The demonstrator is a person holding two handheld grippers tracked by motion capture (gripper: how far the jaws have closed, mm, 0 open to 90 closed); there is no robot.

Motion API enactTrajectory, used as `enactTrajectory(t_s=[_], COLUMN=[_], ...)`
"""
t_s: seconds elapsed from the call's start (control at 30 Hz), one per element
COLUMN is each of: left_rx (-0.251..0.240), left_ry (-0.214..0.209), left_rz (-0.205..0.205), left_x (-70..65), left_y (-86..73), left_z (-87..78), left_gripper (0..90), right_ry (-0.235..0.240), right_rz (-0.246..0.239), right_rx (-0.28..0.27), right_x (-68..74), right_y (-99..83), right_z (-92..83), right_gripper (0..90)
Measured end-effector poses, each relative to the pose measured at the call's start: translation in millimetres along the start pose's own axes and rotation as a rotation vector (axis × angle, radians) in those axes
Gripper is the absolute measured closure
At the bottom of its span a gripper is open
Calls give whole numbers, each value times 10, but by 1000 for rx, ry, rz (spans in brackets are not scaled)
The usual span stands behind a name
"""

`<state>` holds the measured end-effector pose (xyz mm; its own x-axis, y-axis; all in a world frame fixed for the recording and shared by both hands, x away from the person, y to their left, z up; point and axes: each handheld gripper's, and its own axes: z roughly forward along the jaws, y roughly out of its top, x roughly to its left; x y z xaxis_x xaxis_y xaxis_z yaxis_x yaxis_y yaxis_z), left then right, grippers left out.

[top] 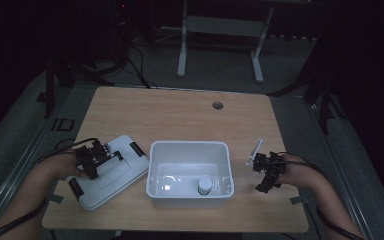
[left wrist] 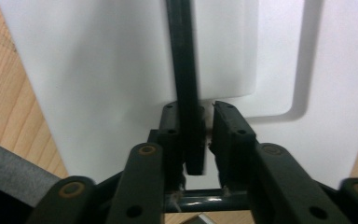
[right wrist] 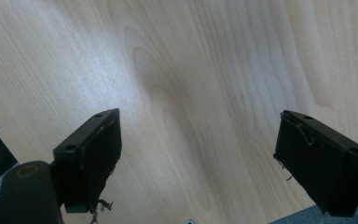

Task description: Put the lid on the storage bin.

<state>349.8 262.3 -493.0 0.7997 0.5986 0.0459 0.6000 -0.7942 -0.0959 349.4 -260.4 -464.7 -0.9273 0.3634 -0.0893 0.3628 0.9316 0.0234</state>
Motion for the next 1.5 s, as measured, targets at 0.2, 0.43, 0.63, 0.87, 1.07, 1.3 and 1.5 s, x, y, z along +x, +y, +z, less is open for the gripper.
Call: enactTrajectory(t_s=[0.2, 0.43, 0.63, 0.87, 1.07, 1.3, 1.5], left_rx=[-17, -63, -76, -59, -59, -75, -104], left_ry=[-31, -108, -139, -126, -109, -90, -84], left_rz=[-26, -55, -14, -13, -22, -15, -21], left_x=[22, 131, 143, 158, 166, 152, 154], left_y=[-10, -73, -46, -95, -213, -324, -391], left_z=[16, 12, -26, -173, -378, -610, -844], left_gripper=[819, 834, 838, 838, 838, 838, 838], right_ry=[9, 28, 24, 17, 14, 14, 14], right_rz=[14, 38, 56, 60, 60, 58, 59], right_rx=[6, 7, 10, 0, -9, -10, -5], right_x=[-2, 7, -4, 6, 4, 14, 18], right_y=[-42, -141, -209, -217, -219, -225, -226], right_z=[73, 166, 144, 88, 82, 91, 101], right_gripper=[142, 142, 142, 142, 142, 142, 142])
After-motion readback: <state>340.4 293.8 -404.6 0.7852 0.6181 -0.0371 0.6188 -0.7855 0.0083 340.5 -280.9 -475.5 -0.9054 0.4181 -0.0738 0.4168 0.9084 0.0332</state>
